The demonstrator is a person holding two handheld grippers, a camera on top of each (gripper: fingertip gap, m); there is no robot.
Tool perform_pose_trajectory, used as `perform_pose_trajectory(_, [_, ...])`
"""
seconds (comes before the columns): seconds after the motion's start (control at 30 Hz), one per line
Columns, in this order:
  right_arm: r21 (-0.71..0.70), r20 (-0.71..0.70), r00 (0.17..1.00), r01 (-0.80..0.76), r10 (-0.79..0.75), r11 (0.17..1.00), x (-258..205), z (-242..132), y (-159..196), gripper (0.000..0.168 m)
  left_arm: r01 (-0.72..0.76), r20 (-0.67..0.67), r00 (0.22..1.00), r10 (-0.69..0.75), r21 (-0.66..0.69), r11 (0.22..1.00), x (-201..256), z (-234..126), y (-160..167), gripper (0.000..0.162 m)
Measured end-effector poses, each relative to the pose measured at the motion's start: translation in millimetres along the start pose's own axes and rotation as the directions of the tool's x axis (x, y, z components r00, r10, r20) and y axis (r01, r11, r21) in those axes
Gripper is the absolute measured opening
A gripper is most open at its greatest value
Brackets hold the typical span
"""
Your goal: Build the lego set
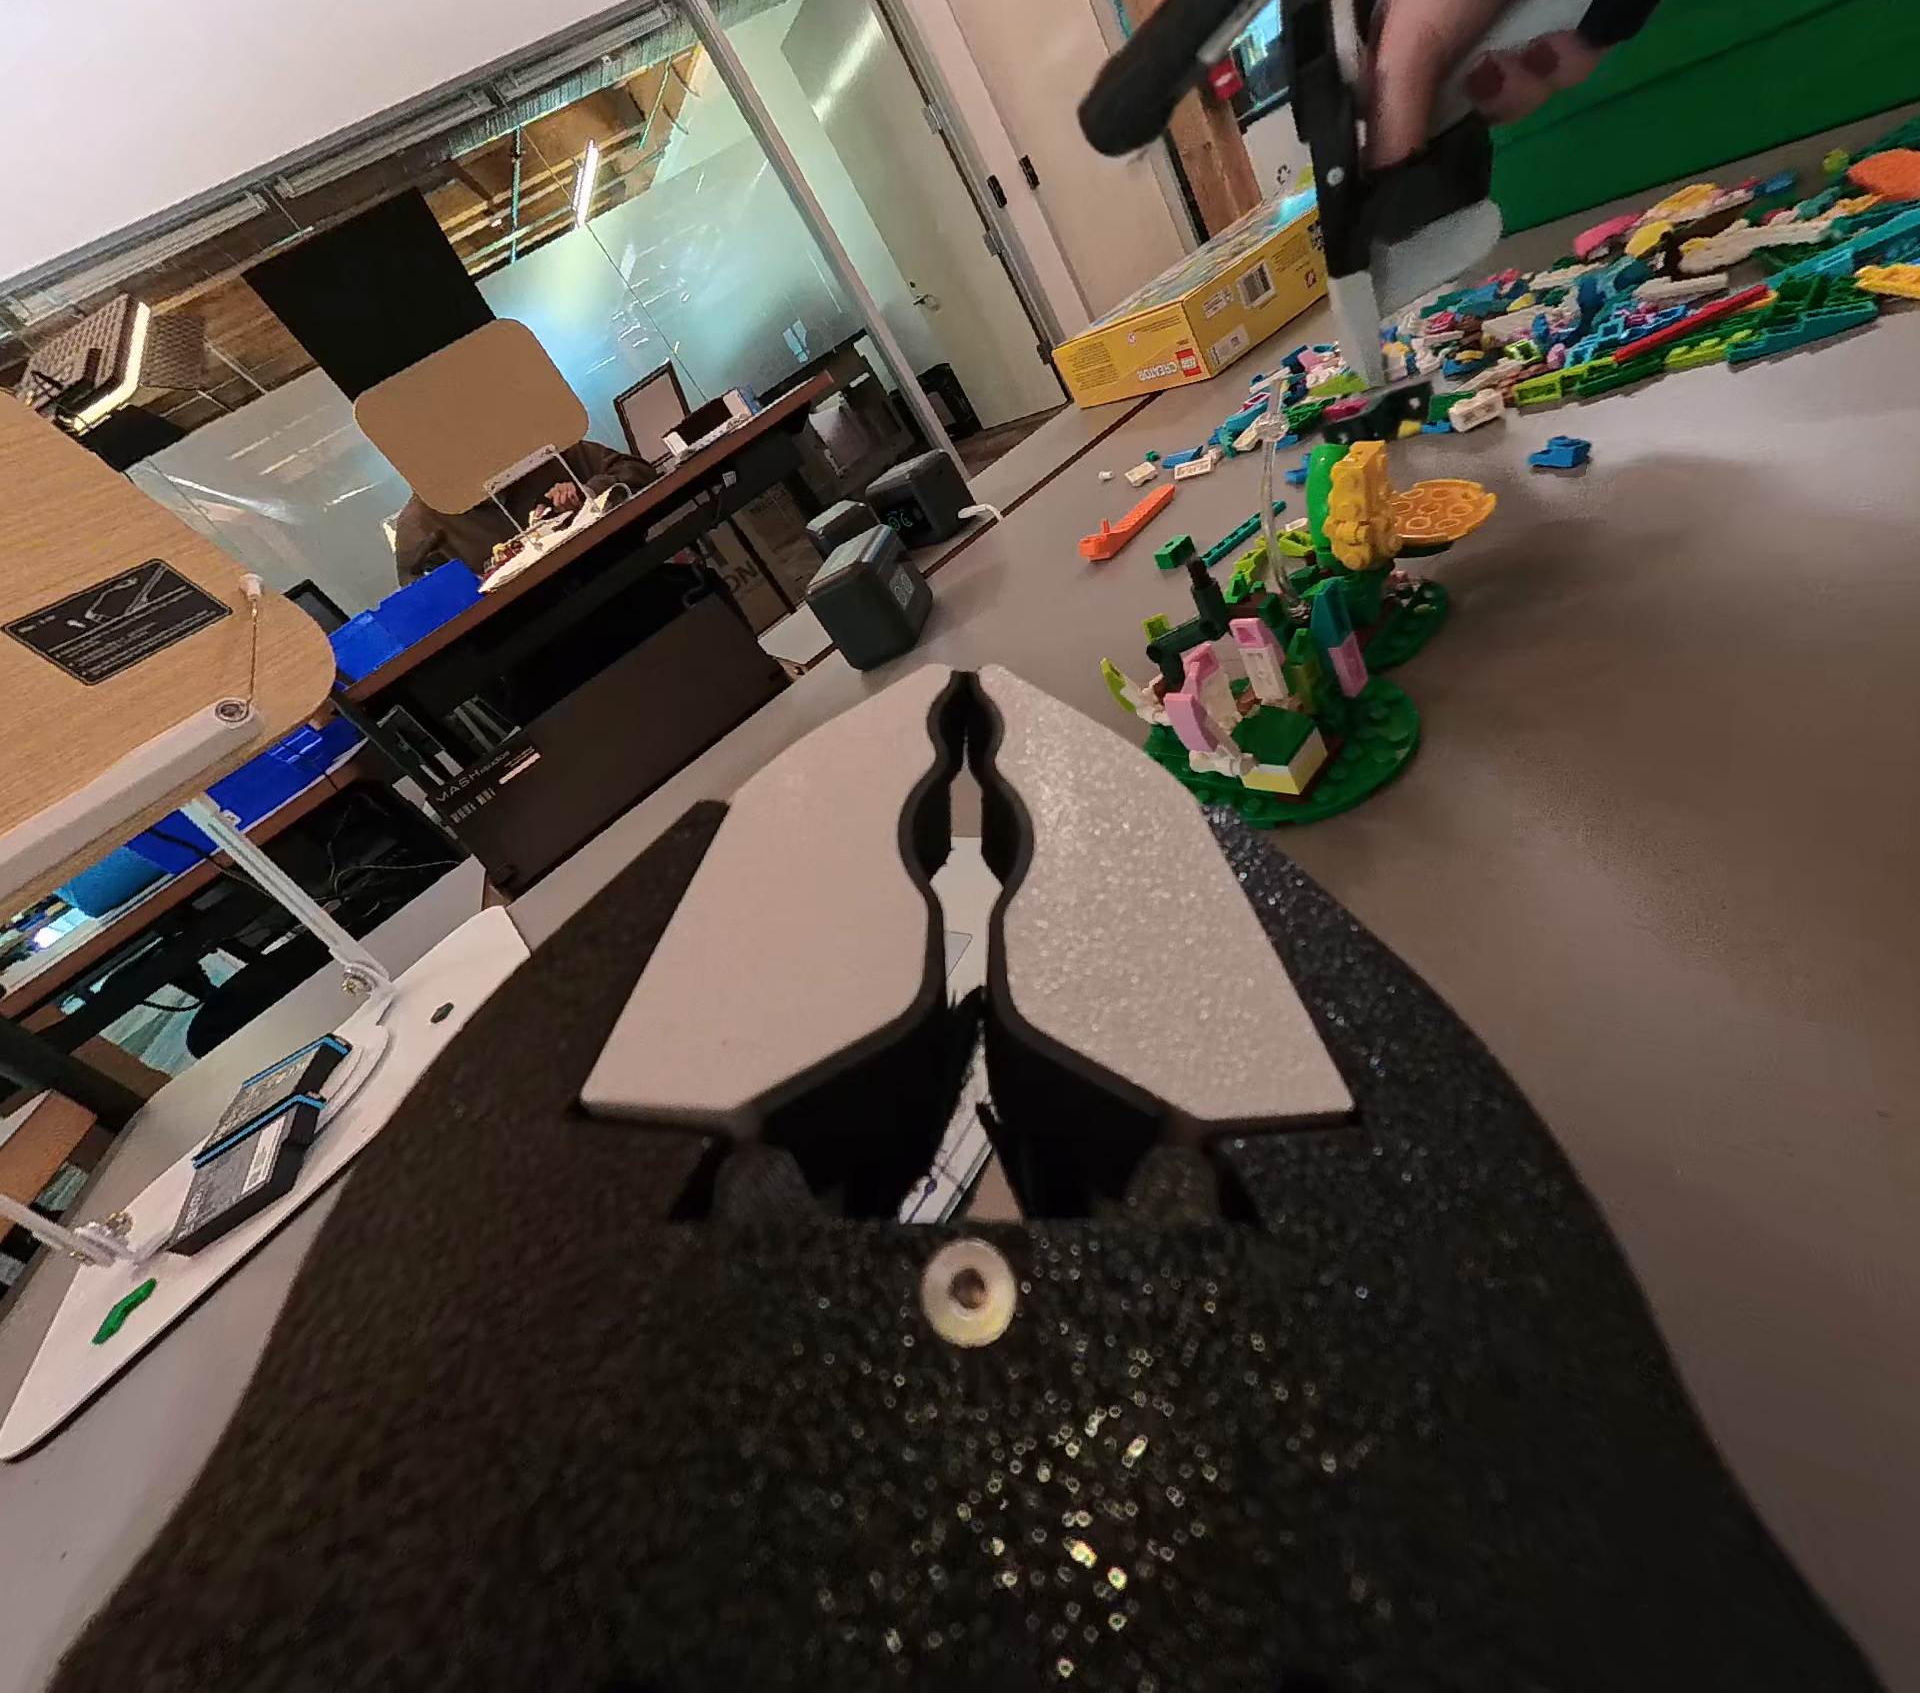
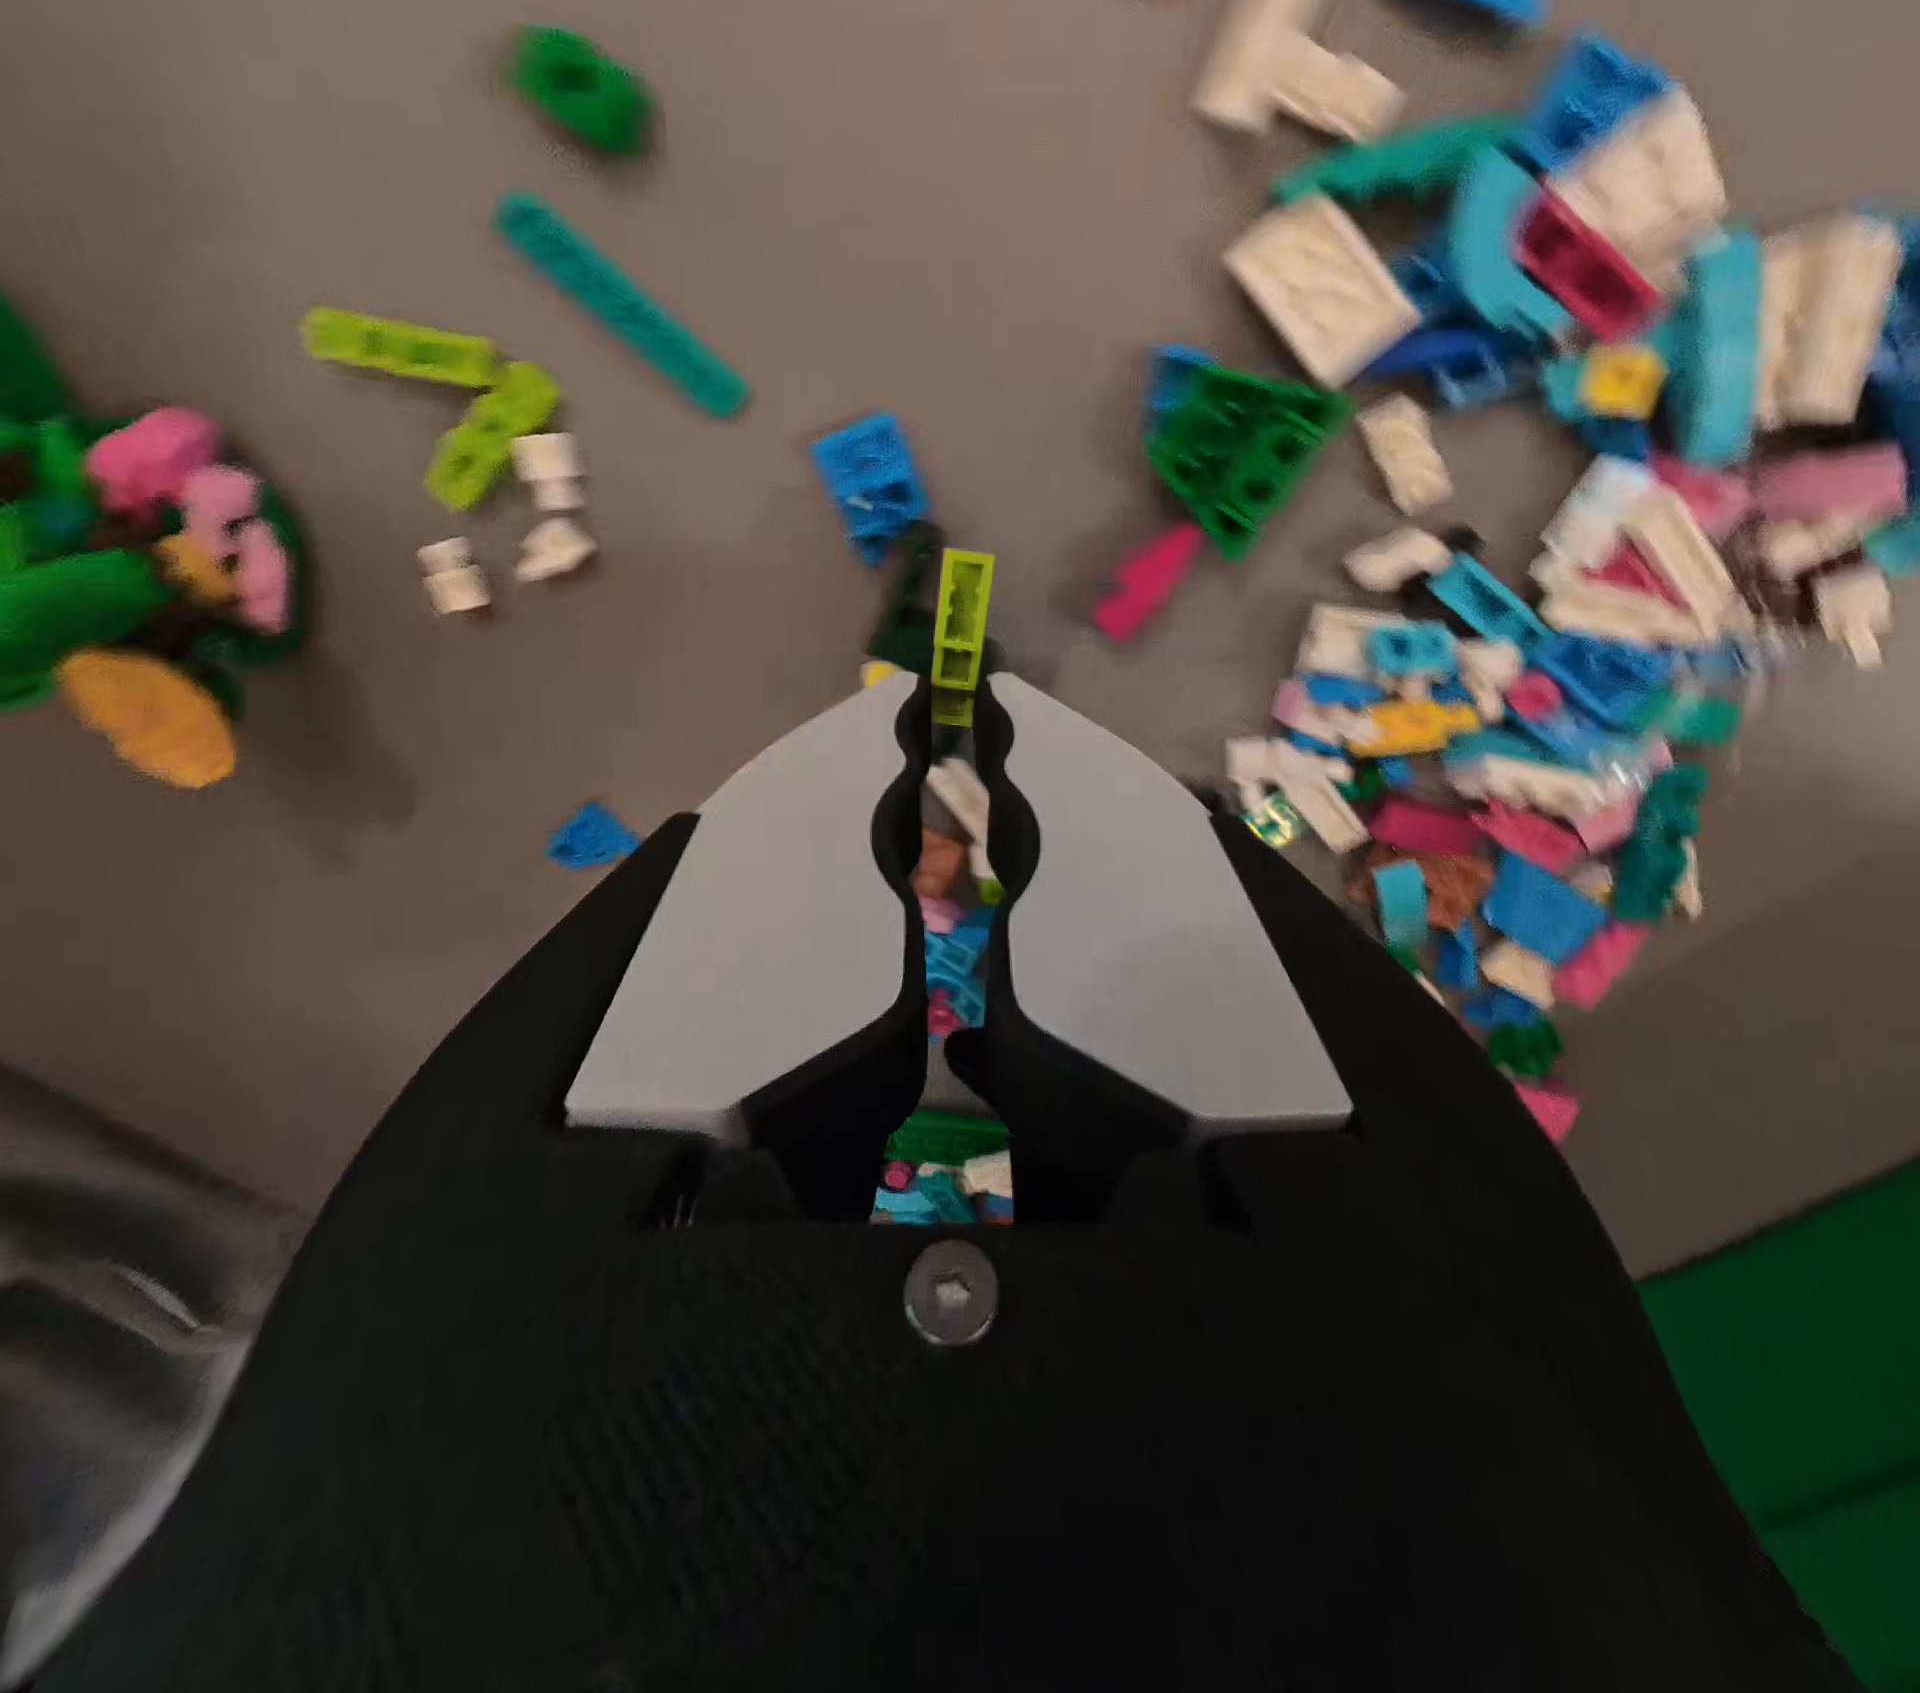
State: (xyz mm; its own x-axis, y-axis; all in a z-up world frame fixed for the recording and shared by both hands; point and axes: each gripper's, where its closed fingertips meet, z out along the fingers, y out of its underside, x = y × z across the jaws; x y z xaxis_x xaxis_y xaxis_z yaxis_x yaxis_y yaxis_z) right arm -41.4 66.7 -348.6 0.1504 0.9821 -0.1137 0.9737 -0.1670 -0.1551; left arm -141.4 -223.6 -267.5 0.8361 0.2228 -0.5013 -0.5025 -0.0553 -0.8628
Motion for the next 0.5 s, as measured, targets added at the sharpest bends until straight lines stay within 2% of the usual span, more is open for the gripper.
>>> perform_pose_trajectory(0.1, [0.073, 0.038, 0.964, 0.259, -0.263, 0.963, -39, -2, -13, 0.006, -0.001, -0.001, 1.0, 0.001, 0.0, 1.0, 0, 0, 0, 0.0])
perform_pose_trajectory(0.23, [0.132, -0.046, 0.83, 0.557, -0.556, 0.82, -77, 3, -36, 0.006, 0.0, 0.001, 1.0, 0.0, -0.001, 1.0, 0, 0, 0, 0.0])
perform_pose_trajectory(0.37, [0.106, -0.127, 0.687, 0.727, -0.716, 0.678, -97, 14, -59, 0.006, 0.001, -0.001, 1.0, -0.001, 0.0, 1.0, 0, 0, 0, 0.0])
perform_pose_trajectory(0.5, [0.018, -0.117, 0.577, 0.815, -0.808, 0.579, -107, 33, -69, 0.006, -0.001, -0.001, 1.0, 0.001, 0.002, 1.0, 0, 0, 0, 0.0])
